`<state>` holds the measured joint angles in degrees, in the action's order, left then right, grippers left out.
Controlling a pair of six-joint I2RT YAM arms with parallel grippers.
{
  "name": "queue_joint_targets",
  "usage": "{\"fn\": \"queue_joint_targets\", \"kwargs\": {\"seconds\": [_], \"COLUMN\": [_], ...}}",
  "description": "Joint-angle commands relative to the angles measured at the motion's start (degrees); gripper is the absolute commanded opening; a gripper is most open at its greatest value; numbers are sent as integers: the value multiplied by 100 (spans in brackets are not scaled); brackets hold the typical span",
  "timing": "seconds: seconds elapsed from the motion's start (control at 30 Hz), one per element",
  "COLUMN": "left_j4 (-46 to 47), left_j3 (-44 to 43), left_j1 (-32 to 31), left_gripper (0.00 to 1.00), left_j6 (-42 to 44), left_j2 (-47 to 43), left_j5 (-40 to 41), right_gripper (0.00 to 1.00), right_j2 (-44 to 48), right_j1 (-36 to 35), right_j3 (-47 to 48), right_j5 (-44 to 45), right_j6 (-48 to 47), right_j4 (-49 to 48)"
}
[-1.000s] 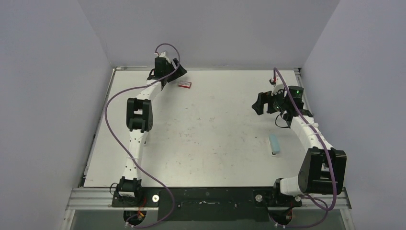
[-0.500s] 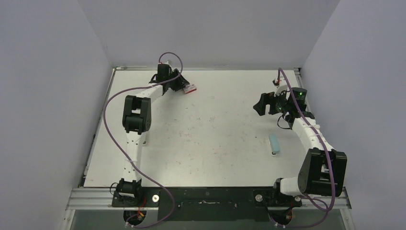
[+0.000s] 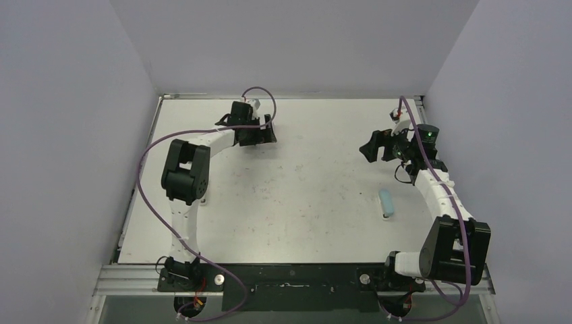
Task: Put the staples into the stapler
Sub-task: Move the staple box to the center of the board.
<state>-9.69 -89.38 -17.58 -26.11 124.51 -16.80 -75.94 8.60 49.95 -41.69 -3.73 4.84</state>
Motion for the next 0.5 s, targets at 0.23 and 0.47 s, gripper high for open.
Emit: {"fn": "queue_joint_targets", "kwargs": {"seconds": [0.23, 0.47], "left_j4": [-1037, -1466], "left_j3": [-1479, -2288], "left_j1": [-746, -800], "left_gripper": [97, 89], "left_j6": [1903, 1543], "left_j2": [675, 1310], "left_j5": [2697, 2734], "right_gripper": [90, 90], "right_j2": [138, -16], "right_j1": [46, 45], "right_j3": [14, 83], "right_j5": [-367, -551], "right_j6": [10, 50], "right_j4": [-307, -228]}}
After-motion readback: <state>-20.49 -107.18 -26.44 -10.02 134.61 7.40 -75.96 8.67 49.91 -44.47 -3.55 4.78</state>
